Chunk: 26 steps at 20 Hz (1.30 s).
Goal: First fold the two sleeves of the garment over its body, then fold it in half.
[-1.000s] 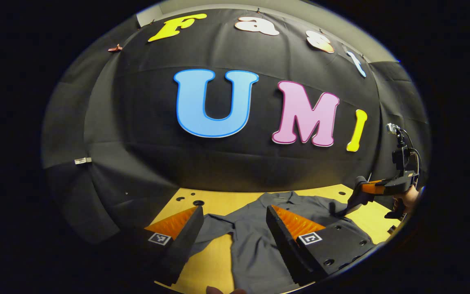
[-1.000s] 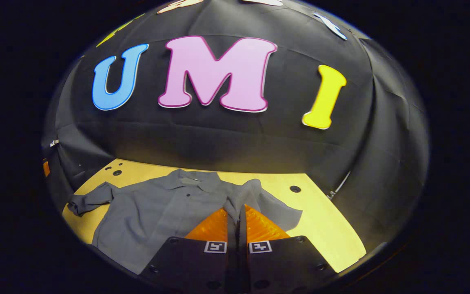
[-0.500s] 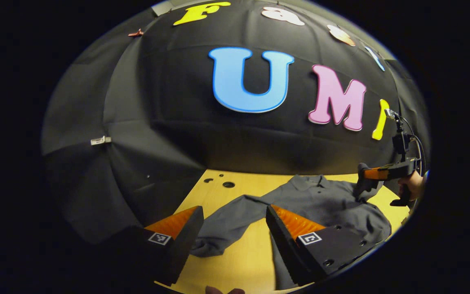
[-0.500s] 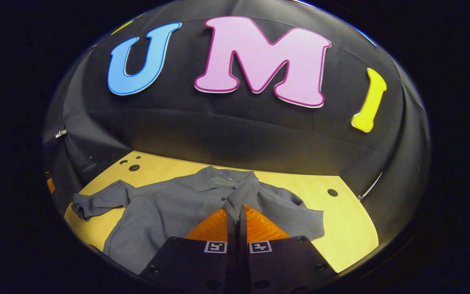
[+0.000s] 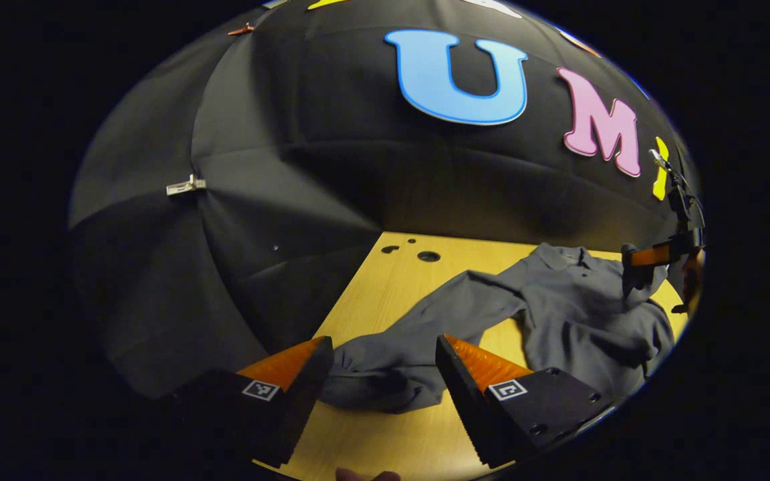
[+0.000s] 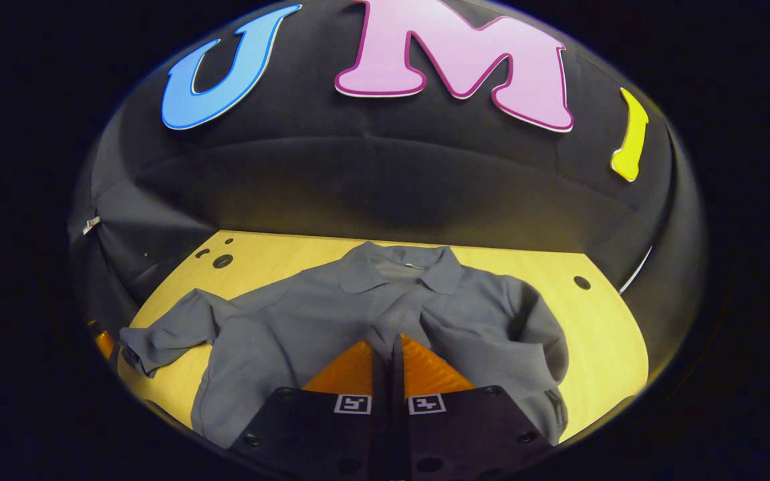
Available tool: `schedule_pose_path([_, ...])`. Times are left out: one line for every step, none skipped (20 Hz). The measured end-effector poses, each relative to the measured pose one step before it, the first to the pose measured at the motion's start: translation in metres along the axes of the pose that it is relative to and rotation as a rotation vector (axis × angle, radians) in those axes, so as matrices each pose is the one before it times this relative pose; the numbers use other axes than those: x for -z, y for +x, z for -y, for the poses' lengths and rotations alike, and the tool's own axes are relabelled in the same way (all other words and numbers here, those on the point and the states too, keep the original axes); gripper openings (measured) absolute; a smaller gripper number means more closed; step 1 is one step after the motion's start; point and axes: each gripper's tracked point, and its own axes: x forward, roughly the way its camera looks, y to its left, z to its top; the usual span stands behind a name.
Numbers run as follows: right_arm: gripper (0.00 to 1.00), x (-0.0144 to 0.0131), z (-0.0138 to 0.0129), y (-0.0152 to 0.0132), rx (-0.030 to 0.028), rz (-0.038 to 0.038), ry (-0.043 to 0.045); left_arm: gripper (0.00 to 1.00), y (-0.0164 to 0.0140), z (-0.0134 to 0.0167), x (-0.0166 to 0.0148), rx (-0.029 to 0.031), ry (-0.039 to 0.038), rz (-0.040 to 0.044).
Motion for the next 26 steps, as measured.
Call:
schedule_pose_path([0.08,0.00002,-0.00708,0.0002,-0.02015,-0.00456,-0.00107,0.97,0.00641,-0.00182,0.00554,-0.00058,-0.0007,-0.01745])
schedule_pose_path([0.1,0.00209,-0.00529,0.00168,-0.01919,-0.00559,-0.00137,0.98,0.00709,0.0012,0.00513,0.006,0.00069,-0.0191])
schedule_pose_path([0.19,0.00086,-0.00513,-0.00029,-0.019,-0.00314,0.00213,0.98,0.00506,0.00024,0.00313,0.00173,0.00481,-0.01404])
schedule_pose_path([0.22,0.00059,-0.00646,-0.00195,-0.02649,-0.00261,0.00674,0.98,0.00565,-0.00027,0.00416,0.00293,0.00712,-0.0107])
schedule_pose_path([0.29,-0.00145,-0.01048,-0.00126,-0.04927,0.00347,0.02004,0.98,0.00502,0.00147,0.0017,0.00366,0.00787,-0.00947])
schedule_pose_path([0.51,-0.00474,-0.0167,-0.0052,-0.07152,0.00794,0.02315,0.98,0.00374,0.00167,0.00388,0.00353,0.00699,-0.00957])
schedule_pose_path([0.72,-0.00617,-0.01561,-0.00422,-0.06699,0.01776,0.01102,0.97,0.00335,-0.00013,0.00171,0.00218,0.00732,-0.00889])
schedule_pose_path([0.73,-0.00358,-0.01191,-0.00668,-0.04865,0.01634,0.00276,0.98,0.00312,-0.00313,0.00433,0.00355,0.0076,-0.01196])
schedule_pose_path([0.79,-0.0038,-0.00305,-0.00546,-0.01844,0.01012,-0.00492,0.98,0.00287,-0.00136,0.00361,0.00196,0.00788,-0.01539])
schedule_pose_path([0.8,-0.0005,0.00263,-0.00679,0.00141,0.00204,-0.00931,0.98,0.00272,-0.00143,0.00581,0.00121,0.00758,-0.0159])
schedule_pose_path([0.8,0.00012,0.00467,-0.00663,0.01257,-0.00044,-0.00721,0.98,0.00316,0.00015,0.0043,0.0033,0.01027,-0.01997])
schedule_pose_path([0.8,-0.00052,0.00435,-0.0075,0.01497,0.00331,-0.00409,0.98,0.00253,0.0006,0.00519,0.0032,0.01344,-0.0199])
schedule_pose_path([0.8,0.0008,0.00423,-0.00702,0.01126,0.00163,-0.00078,0.98,0.00036,0.00081,0.00336,0.00307,0.01007,-0.01548])
schedule_pose_path([0.8,0.00298,0.00565,-0.00824,0.01405,0.00017,-0.00109,0.98,0.00549,0.0005,0.0079,0.00261,0.01301,-0.0244])
schedule_pose_path([0.8,0.00269,0.00545,-0.00766,0.0132,-0.00057,-0.00173,0.99,0.00274,0.00196,0.00993,0.00803,0.00239,-0.04563])
schedule_pose_path([0.8,0.00392,0.00455,-0.00866,0.01069,-0.00205,-0.00362,1.0,0.00414,0.00146,-0.0071,0.00833,-0.01131,0.03155])
schedule_pose_path([0.8,0.00378,0.00267,-0.00828,0.00842,-0.00298,-0.00623,1.0,0.00334,0.00272,0.00481,0.00837,0.00685,-0.04295])
schedule_pose_path([0.8,0.00447,0.00154,-0.00928,0.00284,-0.00242,-0.00793,0.93,0.00023,0.00612,-0.00316,0.02967,0.01762,0.01234])
schedule_pose_path([0.8,0.00465,0.0011,-0.00905,0.00283,-0.00187,-0.00794,0.91,-0.00098,0.0068,-0.00155,0.01637,0.02955,-0.01222])
schedule_pose_path([0.8,0.00698,0.00046,-0.00844,-0.00072,-0.00656,-0.00489,0.66,0.00194,0.00136,0.00039,0.00428,0.01669,0.00609])
schedule_pose_path([0.8,0.00522,0.0009,-0.0071,0.00352,-0.00438,-0.00059,0.42,0.00296,-0.00346,-0.00749,-0.02057,0.00056,0.00874])
schedule_pose_path([0.8,0.00542,0.00185,-0.01022,0.00281,-0.00135,0.00193,0.17,0.00074,-0.00071,-0.00255,-0.01424,-0.0038,-0.0047])
schedule_pose_path([0.8,0.00388,0.00275,-0.00943,0.00609,0.00002,0.00388,0.12,-0.00057,0.00011,-0.0017,-0.01212,0.00338,0.00243])
schedule_pose_path([0.8,0.00485,0.00238,-0.00969,0.00383,-0.00139,0.00308,0.07,0.00154,0.00005,0.00051,-0.01132,0.00403,-0.0049])
schedule_pose_path([0.8,0.00359,0.00356,-0.00814,0.00484,-0.00244,0.00014,0.06,-0.00017,-0.00019,-0.00233,-0.01073,0.00449,-0.00165])
schedule_pose_path([0.8,0.00404,0.00441,-0.008,0.00523,-0.00446,-0.00385,0.06,-0.00178,0.00059,0.00012,-0.01183,0.00872,-0.01323])
